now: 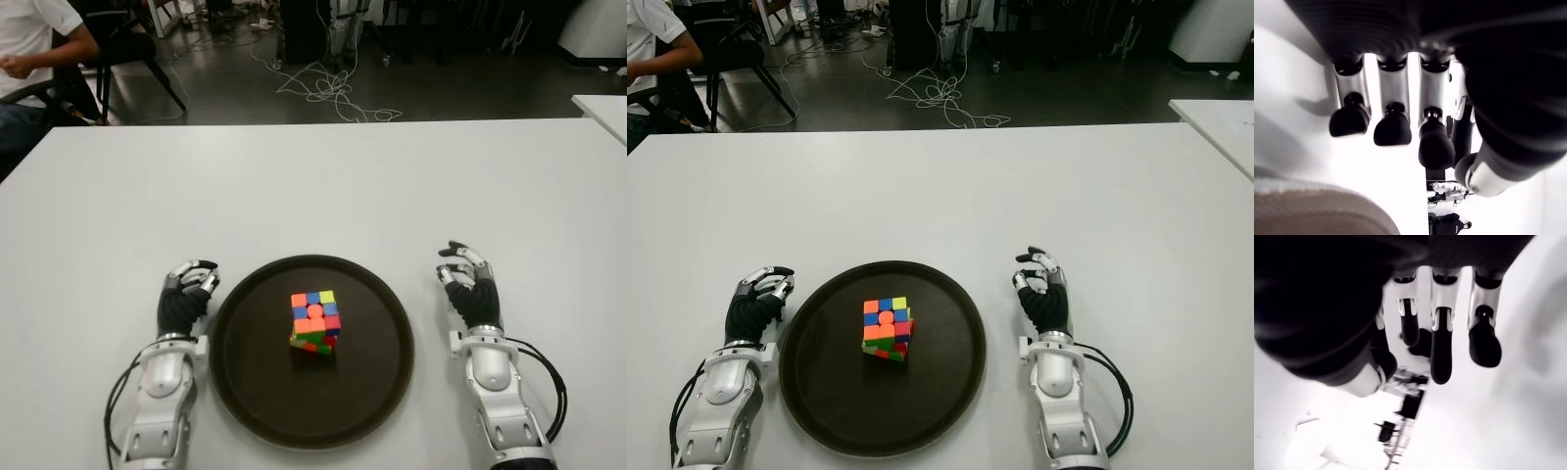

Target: Pick up the Rubik's Cube and put it in the plate

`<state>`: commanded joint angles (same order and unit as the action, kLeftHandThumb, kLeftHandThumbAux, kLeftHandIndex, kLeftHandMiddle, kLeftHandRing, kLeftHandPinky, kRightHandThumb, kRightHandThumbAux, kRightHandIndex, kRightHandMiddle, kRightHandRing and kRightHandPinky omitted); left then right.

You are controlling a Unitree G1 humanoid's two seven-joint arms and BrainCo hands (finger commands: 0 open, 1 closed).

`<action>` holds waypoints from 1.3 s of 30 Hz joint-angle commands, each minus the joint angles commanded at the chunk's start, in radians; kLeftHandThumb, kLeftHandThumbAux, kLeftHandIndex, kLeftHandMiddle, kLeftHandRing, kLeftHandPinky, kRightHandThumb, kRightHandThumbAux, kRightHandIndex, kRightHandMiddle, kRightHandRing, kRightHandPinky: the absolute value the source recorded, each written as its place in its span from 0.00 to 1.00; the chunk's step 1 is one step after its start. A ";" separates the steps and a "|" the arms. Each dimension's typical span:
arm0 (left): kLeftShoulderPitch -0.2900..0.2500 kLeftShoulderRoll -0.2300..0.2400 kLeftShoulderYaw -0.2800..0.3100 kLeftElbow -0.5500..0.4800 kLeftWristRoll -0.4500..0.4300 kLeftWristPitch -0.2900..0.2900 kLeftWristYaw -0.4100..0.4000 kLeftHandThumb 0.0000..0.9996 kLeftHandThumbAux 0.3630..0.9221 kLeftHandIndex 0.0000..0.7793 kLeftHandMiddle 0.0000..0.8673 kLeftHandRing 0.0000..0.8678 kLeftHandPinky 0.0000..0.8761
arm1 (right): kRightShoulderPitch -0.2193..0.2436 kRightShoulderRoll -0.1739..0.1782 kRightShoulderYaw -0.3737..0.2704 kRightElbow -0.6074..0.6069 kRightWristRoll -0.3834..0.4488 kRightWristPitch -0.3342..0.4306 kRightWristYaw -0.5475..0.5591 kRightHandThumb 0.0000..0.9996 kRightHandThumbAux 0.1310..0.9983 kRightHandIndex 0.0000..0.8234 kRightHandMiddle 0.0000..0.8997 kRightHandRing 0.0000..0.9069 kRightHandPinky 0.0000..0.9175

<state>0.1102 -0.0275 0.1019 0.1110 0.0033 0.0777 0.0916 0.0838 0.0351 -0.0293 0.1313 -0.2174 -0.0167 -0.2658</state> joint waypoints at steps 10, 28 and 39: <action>0.002 0.001 0.001 -0.005 -0.007 0.008 -0.008 0.71 0.61 0.57 0.93 0.94 0.92 | -0.011 0.007 -0.009 0.022 0.002 0.029 -0.028 0.69 0.69 0.53 0.89 0.90 0.88; 0.000 0.012 -0.001 0.013 0.008 -0.012 -0.004 0.71 0.61 0.57 0.93 0.94 0.92 | -0.005 0.014 -0.002 0.043 0.010 0.007 -0.037 0.69 0.69 0.53 0.90 0.90 0.89; -0.001 0.010 0.006 0.032 0.001 -0.031 -0.005 0.71 0.61 0.57 0.94 0.95 0.93 | -0.004 0.018 0.000 0.054 0.008 -0.012 -0.043 0.69 0.69 0.53 0.90 0.90 0.88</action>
<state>0.1095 -0.0170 0.1077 0.1430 0.0043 0.0464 0.0861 0.0802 0.0530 -0.0298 0.1851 -0.2093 -0.0286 -0.3090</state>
